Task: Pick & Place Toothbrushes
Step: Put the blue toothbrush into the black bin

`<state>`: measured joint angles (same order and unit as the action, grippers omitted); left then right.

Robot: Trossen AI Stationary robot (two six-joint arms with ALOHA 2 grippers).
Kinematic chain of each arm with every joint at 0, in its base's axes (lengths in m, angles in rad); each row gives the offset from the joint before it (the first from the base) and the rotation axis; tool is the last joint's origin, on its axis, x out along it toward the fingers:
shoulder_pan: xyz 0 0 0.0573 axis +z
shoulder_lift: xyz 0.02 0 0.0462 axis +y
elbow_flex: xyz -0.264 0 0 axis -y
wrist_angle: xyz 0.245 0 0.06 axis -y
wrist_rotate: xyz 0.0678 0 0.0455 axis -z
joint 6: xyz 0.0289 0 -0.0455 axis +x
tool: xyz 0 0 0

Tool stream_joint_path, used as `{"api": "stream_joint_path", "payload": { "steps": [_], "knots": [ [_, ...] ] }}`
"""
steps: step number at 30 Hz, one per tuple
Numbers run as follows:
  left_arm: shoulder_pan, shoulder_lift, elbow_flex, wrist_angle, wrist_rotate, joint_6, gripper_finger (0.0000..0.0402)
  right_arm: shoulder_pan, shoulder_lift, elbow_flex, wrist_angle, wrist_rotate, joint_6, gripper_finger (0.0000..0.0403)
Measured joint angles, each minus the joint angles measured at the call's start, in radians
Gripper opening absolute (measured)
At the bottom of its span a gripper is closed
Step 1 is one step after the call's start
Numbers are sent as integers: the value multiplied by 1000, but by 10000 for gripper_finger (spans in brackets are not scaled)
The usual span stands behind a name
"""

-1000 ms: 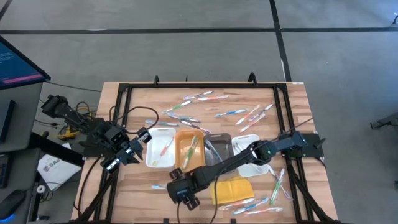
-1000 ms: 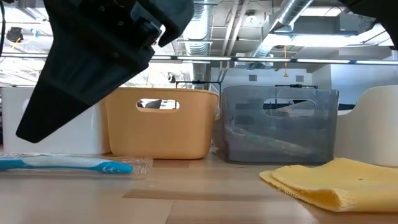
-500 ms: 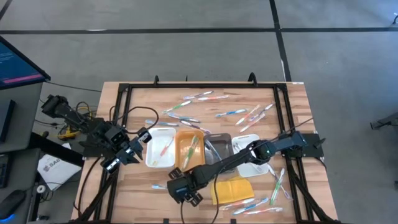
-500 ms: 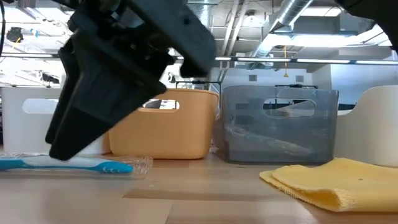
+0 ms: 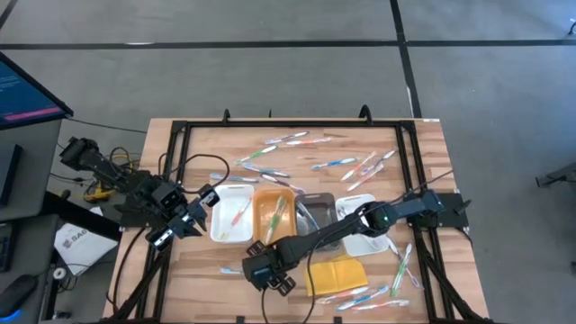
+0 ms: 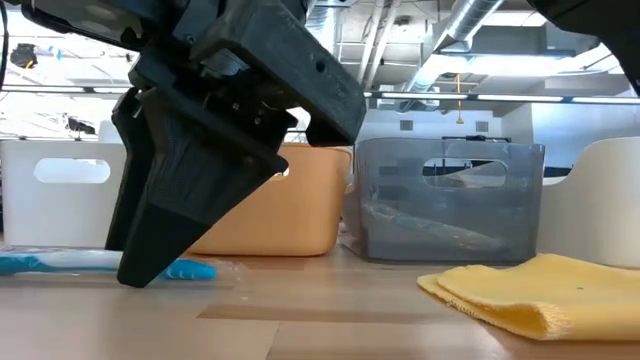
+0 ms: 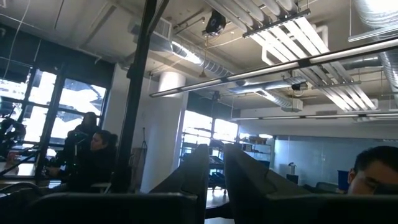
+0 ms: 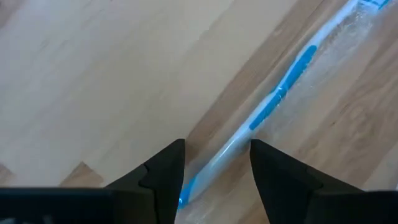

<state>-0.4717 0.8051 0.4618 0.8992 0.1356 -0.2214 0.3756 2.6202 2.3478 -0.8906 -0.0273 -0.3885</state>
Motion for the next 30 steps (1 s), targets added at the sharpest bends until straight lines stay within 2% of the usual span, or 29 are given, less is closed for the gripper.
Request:
{"api": "stream_joint_path", "payload": {
  "steps": [9, 19, 24, 30],
  "knots": [
    [0, 0, 0, 0, 0, 0, 44, 1, 0, 0, -16, 1, 24, 127],
    [0, 0, 0, 0, 0, 0, 44, 6, 0, 0, -44, 26, 95, 20],
    [0, 0, 0, 0, 0, 0, 44, 8, -2, 7, -73, 65, 139, 23],
    [0, 0, 0, 0, 0, -3, 44, 40, -75, 3, -105, 200, 105, 10]
  ]
}}
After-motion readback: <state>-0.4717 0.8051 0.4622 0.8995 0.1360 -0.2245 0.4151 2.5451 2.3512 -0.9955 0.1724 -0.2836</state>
